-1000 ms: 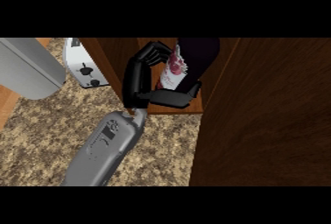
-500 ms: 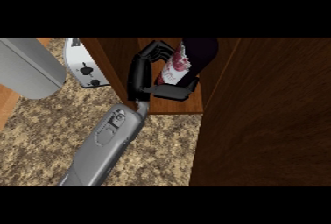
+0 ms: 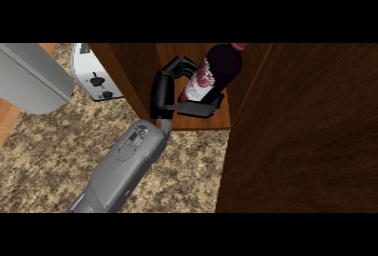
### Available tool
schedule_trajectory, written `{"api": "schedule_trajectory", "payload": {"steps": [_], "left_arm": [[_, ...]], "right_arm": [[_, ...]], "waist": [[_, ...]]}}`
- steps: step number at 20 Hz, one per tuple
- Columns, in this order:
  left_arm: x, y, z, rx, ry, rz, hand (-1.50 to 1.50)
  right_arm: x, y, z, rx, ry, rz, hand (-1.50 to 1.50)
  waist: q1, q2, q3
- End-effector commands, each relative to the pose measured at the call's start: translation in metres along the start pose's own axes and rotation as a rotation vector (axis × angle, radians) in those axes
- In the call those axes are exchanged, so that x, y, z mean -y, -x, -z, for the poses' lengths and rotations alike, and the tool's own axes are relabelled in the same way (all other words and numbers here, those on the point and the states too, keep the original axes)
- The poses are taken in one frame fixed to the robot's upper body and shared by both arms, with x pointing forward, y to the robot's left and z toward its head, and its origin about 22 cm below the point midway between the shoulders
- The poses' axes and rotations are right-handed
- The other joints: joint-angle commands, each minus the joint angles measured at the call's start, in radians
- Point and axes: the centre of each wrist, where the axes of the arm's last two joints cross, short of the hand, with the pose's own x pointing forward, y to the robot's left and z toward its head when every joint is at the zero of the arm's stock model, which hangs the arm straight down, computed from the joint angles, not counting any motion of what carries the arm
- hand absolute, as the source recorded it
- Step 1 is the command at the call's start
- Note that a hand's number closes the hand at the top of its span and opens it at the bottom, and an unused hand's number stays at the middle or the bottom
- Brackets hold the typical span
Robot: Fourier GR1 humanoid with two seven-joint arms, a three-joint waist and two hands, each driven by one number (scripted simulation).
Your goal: Pick up the wine, place it into the cabinet and close the cabinet
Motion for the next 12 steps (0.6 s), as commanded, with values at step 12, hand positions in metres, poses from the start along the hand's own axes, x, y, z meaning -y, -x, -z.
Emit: {"api": "schedule_trajectory", "payload": {"steps": [12], "left_arm": [[-0.018, 0.073, -0.028, -0.035, -0.018, 0.164, 1.5]], "right_arm": [[-0.002, -0.002, -0.012, 0.037, -0.052, 0.054, -1.5]], "waist": [[-0.013, 0.006, -0.001]]}}
